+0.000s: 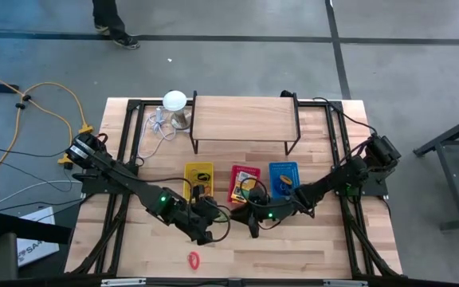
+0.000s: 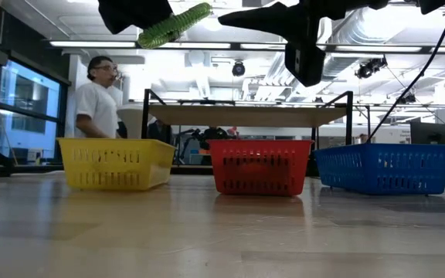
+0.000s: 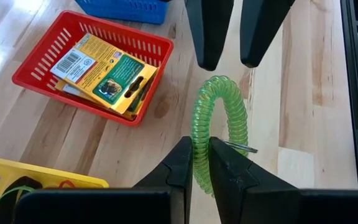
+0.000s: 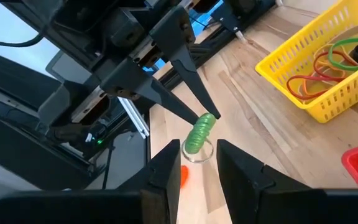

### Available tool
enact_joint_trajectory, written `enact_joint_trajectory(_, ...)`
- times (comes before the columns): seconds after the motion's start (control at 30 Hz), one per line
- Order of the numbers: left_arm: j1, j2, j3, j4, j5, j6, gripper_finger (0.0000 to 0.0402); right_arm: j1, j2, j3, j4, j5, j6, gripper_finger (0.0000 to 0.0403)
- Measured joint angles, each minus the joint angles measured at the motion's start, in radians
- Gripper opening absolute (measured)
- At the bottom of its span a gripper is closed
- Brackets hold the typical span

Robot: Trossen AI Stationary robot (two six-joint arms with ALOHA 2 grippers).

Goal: Pick & Place Office Desk Supplies
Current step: Put the green spiral keychain into the blue bin

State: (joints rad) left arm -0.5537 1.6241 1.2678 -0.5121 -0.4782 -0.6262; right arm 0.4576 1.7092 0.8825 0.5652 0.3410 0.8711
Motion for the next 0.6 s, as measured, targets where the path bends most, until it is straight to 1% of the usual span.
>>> enact_joint_trajectory(0.5, 0.030, 0.000, 0.000, 0.000, -0.008, -0.002, 0.0037, -0.002, 0.000, 0.000, 0.000, 0.001, 0.000, 0.0091)
enact_joint_trajectory(0.6, 0.030, 0.000, 0.000, 0.000, -0.008, -0.002, 0.0037, -0.002, 0.000, 0.000, 0.000, 0.036, 0.002, 0.0091)
